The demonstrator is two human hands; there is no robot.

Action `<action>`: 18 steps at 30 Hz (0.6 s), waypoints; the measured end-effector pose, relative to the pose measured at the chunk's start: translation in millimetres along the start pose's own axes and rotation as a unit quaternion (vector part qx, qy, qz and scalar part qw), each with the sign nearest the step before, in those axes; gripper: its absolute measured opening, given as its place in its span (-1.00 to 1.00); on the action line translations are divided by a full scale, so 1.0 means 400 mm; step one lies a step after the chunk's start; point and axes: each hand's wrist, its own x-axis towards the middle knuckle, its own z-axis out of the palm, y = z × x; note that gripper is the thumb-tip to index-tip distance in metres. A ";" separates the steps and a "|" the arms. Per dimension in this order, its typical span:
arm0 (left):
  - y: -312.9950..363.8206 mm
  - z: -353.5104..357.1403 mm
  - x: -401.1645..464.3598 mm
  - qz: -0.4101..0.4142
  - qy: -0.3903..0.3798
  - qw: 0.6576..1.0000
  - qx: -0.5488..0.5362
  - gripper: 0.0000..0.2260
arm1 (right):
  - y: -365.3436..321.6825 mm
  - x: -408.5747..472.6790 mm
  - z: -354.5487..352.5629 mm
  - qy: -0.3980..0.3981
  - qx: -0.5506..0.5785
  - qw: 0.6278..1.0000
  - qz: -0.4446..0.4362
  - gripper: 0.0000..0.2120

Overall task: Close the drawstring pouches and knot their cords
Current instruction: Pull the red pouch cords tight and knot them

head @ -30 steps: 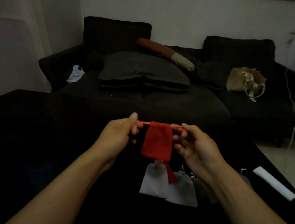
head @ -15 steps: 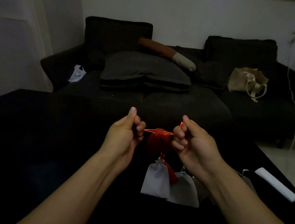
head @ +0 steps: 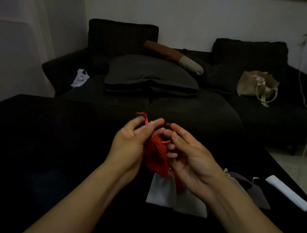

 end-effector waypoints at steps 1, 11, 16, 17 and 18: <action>0.001 0.003 -0.003 -0.028 0.002 0.999 -0.042 -0.70 | 0.006 0.001 0.001 0.001 0.004 1.000 0.001 -0.59; -0.013 -0.014 0.013 -0.012 -0.091 0.985 0.145 -0.72 | -0.025 -0.007 -0.009 0.022 -0.072 0.995 -0.059 -0.83; -0.012 -0.027 0.006 0.054 -0.176 0.938 0.292 -0.65 | -0.058 -0.020 -0.020 -0.006 -0.366 0.901 -0.233 -0.86; -0.013 -0.027 0.003 0.044 -0.200 0.931 0.301 -0.64 | -0.058 -0.022 -0.022 -0.027 -0.376 0.895 -0.239 -0.87; -0.012 -0.023 0.000 0.030 -0.220 0.928 0.300 -0.62 | -0.057 -0.024 -0.021 -0.044 -0.377 0.895 -0.236 -0.86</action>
